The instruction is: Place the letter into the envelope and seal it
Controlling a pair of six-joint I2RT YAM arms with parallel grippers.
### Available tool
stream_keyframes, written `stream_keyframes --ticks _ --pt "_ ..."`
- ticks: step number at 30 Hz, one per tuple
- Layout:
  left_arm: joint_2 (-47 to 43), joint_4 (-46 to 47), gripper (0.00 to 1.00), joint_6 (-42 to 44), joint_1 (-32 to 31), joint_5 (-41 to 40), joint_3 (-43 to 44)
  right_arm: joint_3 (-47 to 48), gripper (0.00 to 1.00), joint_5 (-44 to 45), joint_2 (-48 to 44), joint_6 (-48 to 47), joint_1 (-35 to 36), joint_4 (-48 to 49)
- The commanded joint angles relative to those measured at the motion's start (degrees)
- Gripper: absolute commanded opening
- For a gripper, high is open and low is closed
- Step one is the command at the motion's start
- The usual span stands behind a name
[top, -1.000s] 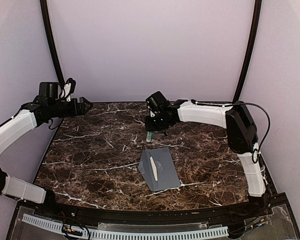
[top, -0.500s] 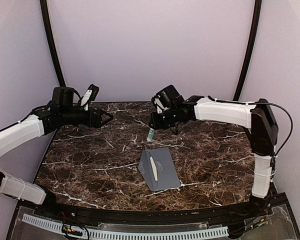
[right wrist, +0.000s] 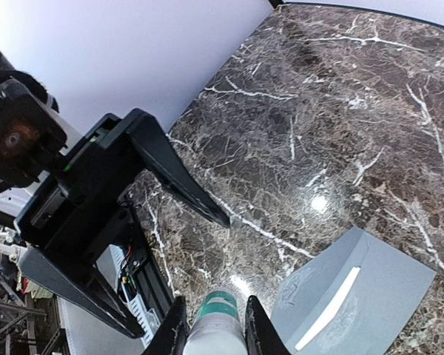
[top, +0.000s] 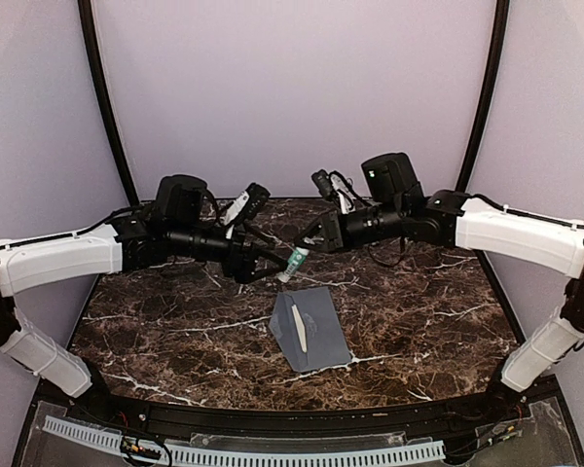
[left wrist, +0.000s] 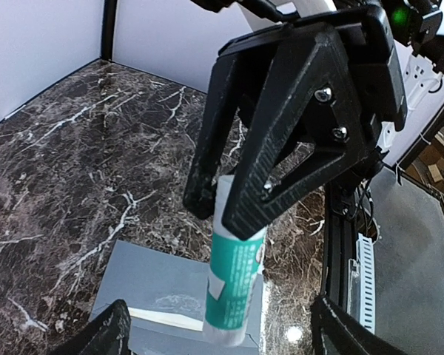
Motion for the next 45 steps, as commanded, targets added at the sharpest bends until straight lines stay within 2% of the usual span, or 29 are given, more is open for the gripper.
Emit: stream_keyframes --ticks 1,4,6,9,12,14,16,18,21,25,31,35,45 --pt "2.31 1.29 0.83 2.19 -3.69 -0.96 2.36 -3.43 0.12 -8.47 -2.67 1.83 0.65 8.46" --pt "4.52 0.77 0.78 2.19 -5.11 -1.31 3.9 -3.92 0.12 -8.76 -3.12 1.8 1.12 8.49" --pt "5.25 0.77 0.61 2.19 -5.24 -0.15 4.46 -4.12 0.11 -8.52 -3.3 1.68 1.22 8.0" --pt "5.53 1.06 0.51 1.98 -5.28 1.87 3.74 -4.73 0.11 -8.23 -3.68 1.89 1.32 8.04" --pt "5.79 1.97 0.3 1.19 -5.25 2.78 2.77 -4.96 0.11 -7.88 -3.66 2.13 1.45 7.77" --pt "5.99 1.96 0.21 0.99 -5.27 2.68 2.6 -4.93 0.12 -7.1 -3.54 2.08 1.45 7.12" --pt "5.97 1.53 0.1 0.97 -5.29 2.37 2.4 -4.98 0.16 -6.08 -3.53 1.96 1.5 6.37" --pt "5.86 1.41 0.01 0.92 -5.29 1.93 1.99 -5.13 0.27 -5.09 -3.68 2.08 1.49 6.06" --pt "5.76 1.45 0.0 0.55 -5.29 1.63 1.54 -5.54 0.41 -4.62 -3.87 2.53 1.5 6.44" --pt "5.95 1.56 0.0 0.13 -5.29 1.5 1.55 -5.8 0.44 -4.88 -3.65 2.87 1.5 6.75" --pt "6.34 1.24 0.0 -0.07 -5.29 1.64 1.68 -6.92 0.28 -4.47 -4.45 3.88 1.5 8.42" --pt "6.66 1.02 0.0 0.0 -5.29 1.42 1.74 -7.34 0.09 -4.63 -4.87 4.63 1.5 9.8" --pt "7.44 0.74 0.0 1.48 -5.29 -0.52 1.83 -10.36 0.07 -2.79 -8.88 6.4 -1.44 11.26"
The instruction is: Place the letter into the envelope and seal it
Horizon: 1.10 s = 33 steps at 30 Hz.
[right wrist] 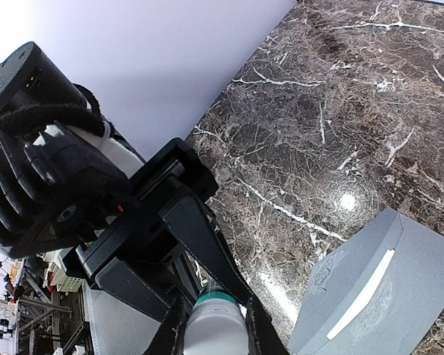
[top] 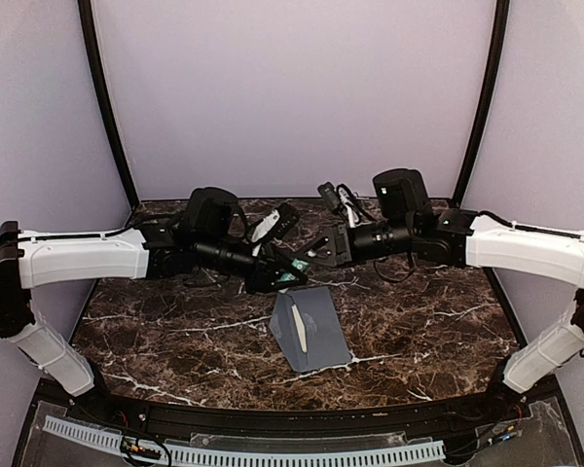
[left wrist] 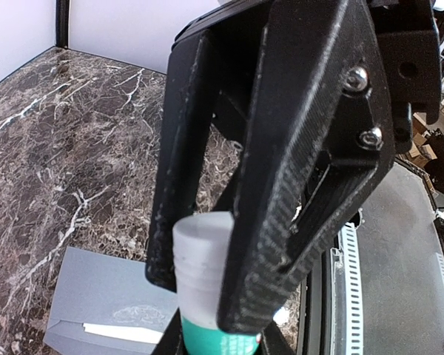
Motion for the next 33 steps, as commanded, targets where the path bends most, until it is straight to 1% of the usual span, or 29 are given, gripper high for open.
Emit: stream_keyframes --ticks 1,12,15,18,20,21,23,25,29,33 --pt "0.3 -1.56 0.0 1.18 0.48 -1.71 -0.51 -1.69 0.06 1.35 -4.68 1.3 -2.72 3.22" --pt "2.28 -4.22 0.0 1.78 0.48 -2.76 0.58 -3.5 0.05 4.04 -9.91 0.21 -7.16 0.4" --pt "1.92 -4.13 0.0 1.78 0.75 -4.7 0.65 -3.39 0.05 6.2 -10.84 -2.21 -7.31 -2.55" --pt "-0.38 -4.06 0.0 0.04 4.2 -7.69 0.21 -4.67 0.05 8.58 -12.17 -5.58 -6.79 -7.76" --pt "-2.68 -2.04 0.0 -2.87 9.14 -7.0 -1.01 -7.67 0.06 9.87 -13.88 -7.37 -4.5 -9.17" --pt "-3.61 0.48 0.0 -3.84 12.6 -6.56 -1.54 -9.58 0.07 10.46 -14.71 -8.04 -2.61 -9.57" --pt "-6.14 3.19 0.0 -6.47 17.31 -5.94 -2.84 -13.18 0.09 12.02 -15.97 -8.84 1.95 -10.36" --pt "-8.36 4.2 0.0 -7.32 20.29 -6.17 -3.5 -16.94 0.09 13.89 -16.92 -7.79 6.75 -10.26" --pt "-11.62 4.32 0.0 -6.0 21.87 -8.96 -4.69 -24.22 0.09 17.48 -17.97 -3.42 15.83 -6.71" --pt "-11.98 4.19 0.0 -6.42 21.92 -9.7 -5.14 -27.75 0.1 24.91 -16.25 -1.04 23.25 -5.12"
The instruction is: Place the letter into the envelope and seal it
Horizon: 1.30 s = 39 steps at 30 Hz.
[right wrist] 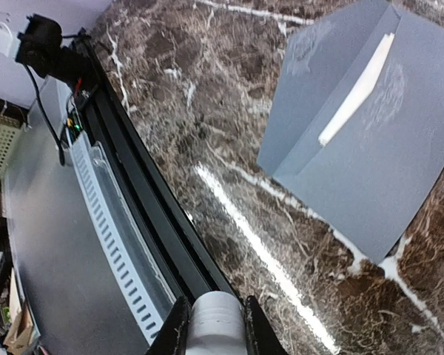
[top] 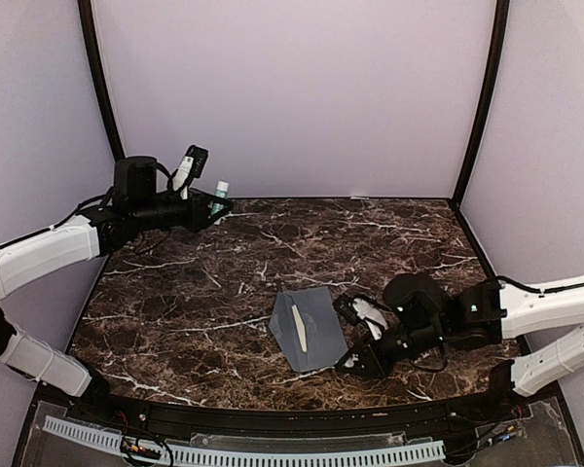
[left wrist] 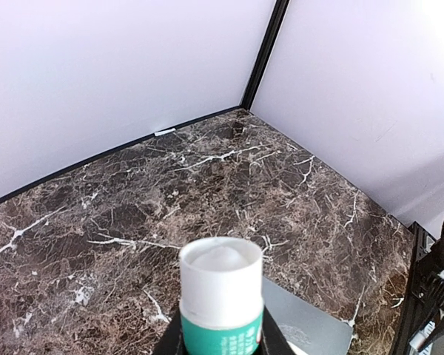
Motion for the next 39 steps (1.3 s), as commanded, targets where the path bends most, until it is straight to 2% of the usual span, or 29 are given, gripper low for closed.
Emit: stream_keyframes --ticks 1,4,12,16,22,31,37,39 --pt "-0.93 1.41 0.0 -1.1 -0.31 -1.14 -1.23 -2.44 0.1 11.09 1.33 3.31 6.56 2.92" --pt "-0.57 1.21 0.0 -2.38 -0.3 -0.17 -0.72 -3.19 0.11 15.25 3.83 3.54 8.94 3.68" --pt "-0.12 -0.07 0.0 -2.43 -0.39 0.31 -0.04 -2.58 0.12 19.46 13.41 2.2 11.27 9.1" --pt "0.0 -0.59 0.0 -2.47 -0.38 0.6 0.36 -0.63 0.13 20.77 18.22 0.93 12.53 9.01" --pt "0.37 -1.34 0.0 -2.75 -0.39 0.77 0.82 -0.37 0.19 23.19 21.63 0.85 13.06 7.58" --pt "0.66 -1.74 0.0 -2.45 -0.39 0.49 0.84 -0.26 0.53 22.66 21.05 1.03 13.1 7.68" --pt "-0.27 0.73 0.0 -2.53 -1.0 6.84 0.31 0.34 0.75 24.85 14.54 1.66 12.54 7.67" --pt "-1.04 2.24 0.0 -3.4 -2.33 8.19 -0.15 0.81 0.79 24.67 11.09 1.83 11.07 8.2"
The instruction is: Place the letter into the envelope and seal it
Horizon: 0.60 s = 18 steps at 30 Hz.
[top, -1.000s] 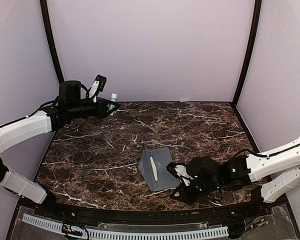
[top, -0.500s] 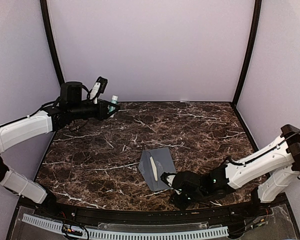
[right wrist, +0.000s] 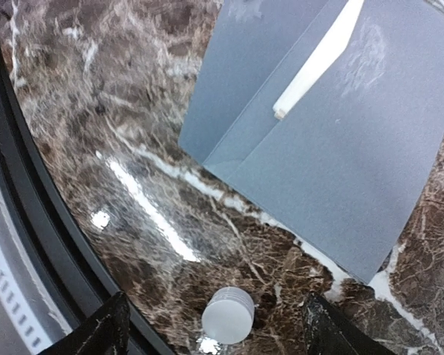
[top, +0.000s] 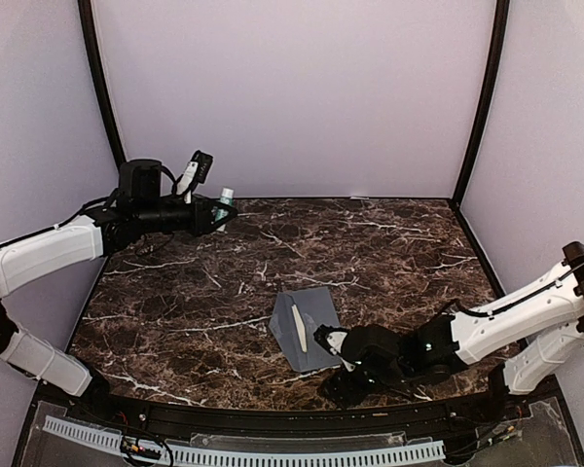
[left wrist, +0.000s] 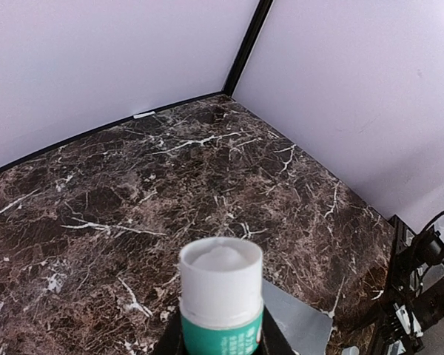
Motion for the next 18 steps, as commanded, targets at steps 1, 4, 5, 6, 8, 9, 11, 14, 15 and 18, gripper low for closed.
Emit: stream_keyframes --ticks 1,4,5,6,8,9,11,14,15,18 --pt "-2.45 3.97 0.0 -1.41 -3.1 5.69 -0.3 2.26 0.81 1.43 -8.17 0.6 -2.53 2.16" --pt "-3.69 5.93 0.0 -1.86 -7.08 5.68 -0.97 1.99 0.84 -1.94 -13.55 0.6 -6.64 6.52" --pt "-4.13 6.63 0.0 -2.09 -9.37 5.47 -1.04 1.75 0.86 -3.31 -15.26 0.48 -8.1 8.65" --pt "-4.3 7.48 0.0 -2.36 -11.54 5.49 -1.09 1.63 0.86 -4.72 -16.57 0.38 -9.75 11.01" --pt "-4.61 9.28 0.01 -3.95 -14.07 6.5 -1.11 1.62 0.87 -8.11 -19.31 0.49 -12.98 15.66" --pt "-4.63 10.09 0.01 -5.38 -14.78 6.98 -1.14 1.84 0.88 -10.0 -20.07 0.58 -14.67 19.22" --pt "-4.65 12.27 0.01 -7.36 -16.5 8.97 -0.84 2.56 0.88 -13.53 -21.14 0.99 -17.69 25.37" --pt "-4.3 15.89 0.02 -10.14 -19.41 11.85 0.06 5.23 0.88 -18.07 -20.9 0.66 -19.46 32.42" --pt "-4.17 16.25 0.03 -10.56 -19.91 12.46 0.38 6.44 0.87 -19.27 -20.45 0.44 -19.77 33.85" --pt "-3.45 16.5 0.03 -11.54 -22.39 13.67 2.09 10.37 0.86 -23.07 -18.89 -0.77 -19.98 36.24"
